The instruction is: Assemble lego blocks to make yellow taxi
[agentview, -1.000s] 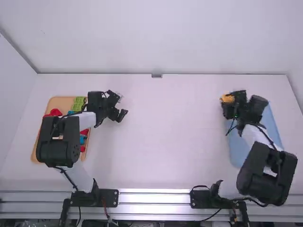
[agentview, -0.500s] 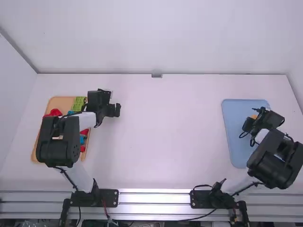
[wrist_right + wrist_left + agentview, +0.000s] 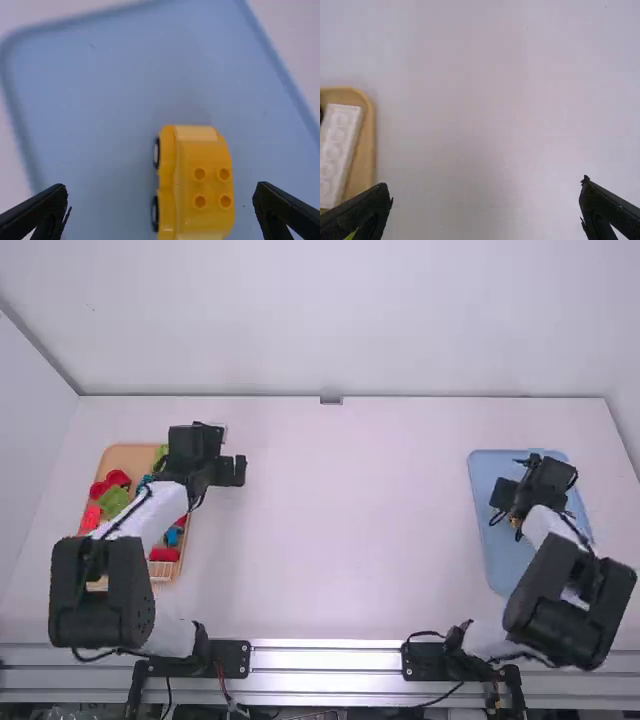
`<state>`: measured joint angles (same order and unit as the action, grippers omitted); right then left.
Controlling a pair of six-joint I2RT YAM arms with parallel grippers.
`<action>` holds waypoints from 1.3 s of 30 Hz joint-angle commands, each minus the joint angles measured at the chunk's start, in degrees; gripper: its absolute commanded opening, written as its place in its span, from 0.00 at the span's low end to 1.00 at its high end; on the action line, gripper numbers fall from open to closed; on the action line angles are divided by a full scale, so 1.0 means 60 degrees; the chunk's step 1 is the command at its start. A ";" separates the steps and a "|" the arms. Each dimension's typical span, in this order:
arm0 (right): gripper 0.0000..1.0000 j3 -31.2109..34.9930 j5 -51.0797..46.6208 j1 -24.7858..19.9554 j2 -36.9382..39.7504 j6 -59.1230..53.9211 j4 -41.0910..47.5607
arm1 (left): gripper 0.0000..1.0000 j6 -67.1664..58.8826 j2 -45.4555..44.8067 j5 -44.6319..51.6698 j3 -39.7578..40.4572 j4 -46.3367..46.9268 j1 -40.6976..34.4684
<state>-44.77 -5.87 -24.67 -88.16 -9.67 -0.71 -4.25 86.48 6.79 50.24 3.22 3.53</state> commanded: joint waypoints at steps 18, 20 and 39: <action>0.98 0.0079 -0.0409 0.4594 0.5595 -0.0340 0.1319 | 0.98 0.0185 -0.6210 -0.0159 0.0081 0.1185 -0.0167; 0.95 0.0326 -0.0162 0.4348 0.5841 -0.0093 0.1073 | 0.95 0.0431 -0.6456 -0.0405 -0.0165 0.0939 -0.0412; 0.63 0.3406 0.0978 0.4111 0.8921 0.1612 0.0118 | 0.63 0.0709 -0.9499 -0.1131 -0.3208 -0.0537 -0.0588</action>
<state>-26.24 -0.12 -0.16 -36.47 -1.13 0.16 -0.36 31.40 0.73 32.62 0.16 0.10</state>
